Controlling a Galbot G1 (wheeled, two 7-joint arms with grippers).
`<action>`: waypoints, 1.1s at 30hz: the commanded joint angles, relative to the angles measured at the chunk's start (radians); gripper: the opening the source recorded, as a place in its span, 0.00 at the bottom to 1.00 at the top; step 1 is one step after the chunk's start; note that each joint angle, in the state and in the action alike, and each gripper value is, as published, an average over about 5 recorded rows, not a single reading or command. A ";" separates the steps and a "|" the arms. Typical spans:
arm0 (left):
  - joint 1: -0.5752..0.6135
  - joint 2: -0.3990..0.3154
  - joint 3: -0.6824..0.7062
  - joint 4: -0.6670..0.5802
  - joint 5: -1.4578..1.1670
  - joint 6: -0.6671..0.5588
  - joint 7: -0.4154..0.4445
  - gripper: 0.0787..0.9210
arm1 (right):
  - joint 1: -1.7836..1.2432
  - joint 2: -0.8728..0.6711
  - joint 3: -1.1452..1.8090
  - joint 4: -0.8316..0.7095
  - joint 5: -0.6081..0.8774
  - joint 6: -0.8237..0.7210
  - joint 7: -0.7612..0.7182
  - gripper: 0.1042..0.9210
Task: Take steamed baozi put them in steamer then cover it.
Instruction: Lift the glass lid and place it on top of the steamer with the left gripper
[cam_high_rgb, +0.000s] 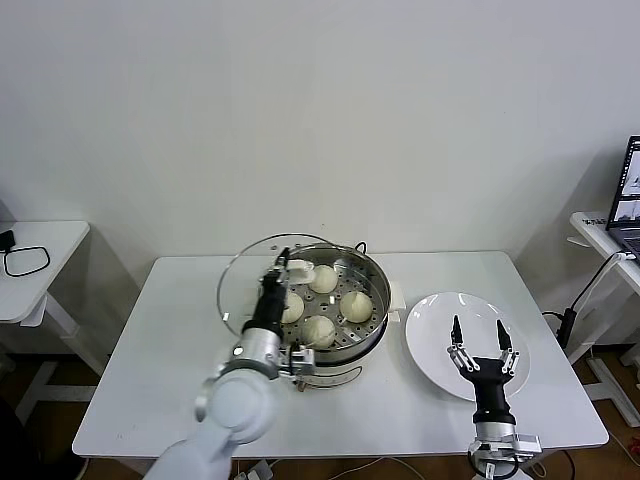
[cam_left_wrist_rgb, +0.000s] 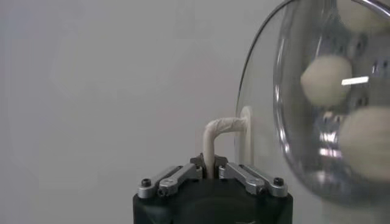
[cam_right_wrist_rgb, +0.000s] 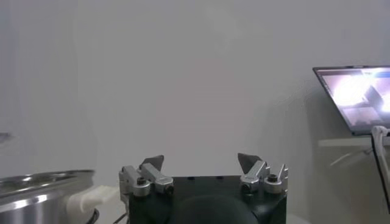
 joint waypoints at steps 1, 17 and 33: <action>-0.121 -0.081 0.168 0.107 0.024 0.062 0.009 0.13 | -0.006 0.004 0.005 0.001 -0.008 0.000 0.001 0.88; -0.134 -0.104 0.152 0.195 0.015 0.039 -0.037 0.13 | -0.012 0.015 -0.003 0.006 -0.024 0.002 0.000 0.88; -0.133 -0.127 0.131 0.273 0.033 0.011 -0.064 0.13 | -0.011 0.018 -0.008 0.002 -0.029 0.001 -0.001 0.88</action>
